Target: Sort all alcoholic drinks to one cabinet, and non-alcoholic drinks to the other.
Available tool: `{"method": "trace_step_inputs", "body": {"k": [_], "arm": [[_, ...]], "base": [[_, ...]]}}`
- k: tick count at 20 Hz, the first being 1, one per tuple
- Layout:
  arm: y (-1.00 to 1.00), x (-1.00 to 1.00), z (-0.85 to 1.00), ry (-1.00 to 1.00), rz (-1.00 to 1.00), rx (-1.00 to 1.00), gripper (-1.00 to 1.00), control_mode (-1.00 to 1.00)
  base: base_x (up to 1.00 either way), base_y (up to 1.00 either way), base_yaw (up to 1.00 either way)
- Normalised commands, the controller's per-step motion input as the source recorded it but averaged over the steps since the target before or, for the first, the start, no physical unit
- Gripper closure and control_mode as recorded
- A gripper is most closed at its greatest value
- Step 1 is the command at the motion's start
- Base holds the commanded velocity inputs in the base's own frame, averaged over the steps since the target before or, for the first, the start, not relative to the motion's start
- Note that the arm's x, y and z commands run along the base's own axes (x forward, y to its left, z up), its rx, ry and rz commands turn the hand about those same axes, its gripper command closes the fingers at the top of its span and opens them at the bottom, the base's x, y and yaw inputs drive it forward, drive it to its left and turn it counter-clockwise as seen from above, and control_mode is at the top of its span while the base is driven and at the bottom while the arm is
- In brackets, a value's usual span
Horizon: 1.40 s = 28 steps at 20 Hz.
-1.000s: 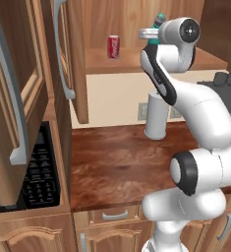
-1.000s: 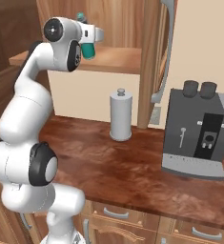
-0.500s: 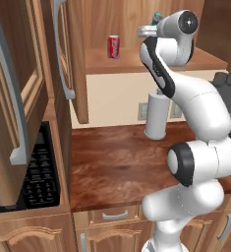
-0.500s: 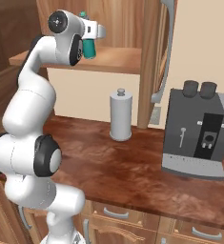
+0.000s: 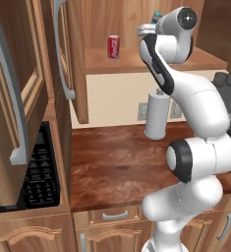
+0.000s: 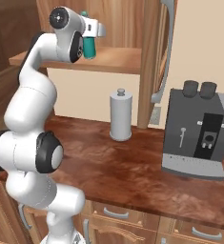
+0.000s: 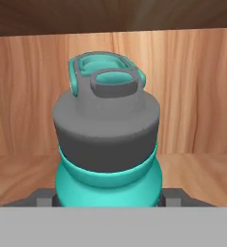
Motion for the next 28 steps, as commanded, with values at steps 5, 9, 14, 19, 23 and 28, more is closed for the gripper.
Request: {"method": "trace_step_inputs", "body": {"k": [5, 9, 14, 19, 23, 28], "arm": [[0.00, 0.38, -0.22, 0.00, 0.00, 0.00, -1.00, -1.00], [0.00, 0.20, -0.10, 0.00, 0.01, 0.00, -1.00, -1.00], [0.00, -0.10, 0.00, -0.01, 0.00, 0.00, -1.00, -1.00], [0.00, -0.37, 0.00, -0.02, 0.00, 0.00, -1.00, -1.00], [-0.01, -0.38, 0.00, 0.00, 0.00, 0.00, -1.00, -1.00], [0.00, -0.81, 0.03, -0.01, 0.00, 0.00, -1.00, -1.00]], "base": [[0.00, 0.00, 0.00], [0.00, 0.00, 0.00], [0.00, 0.00, 0.00], [0.00, 0.00, 0.00], [0.00, 0.00, 0.00], [0.00, 0.00, 0.00]]}}
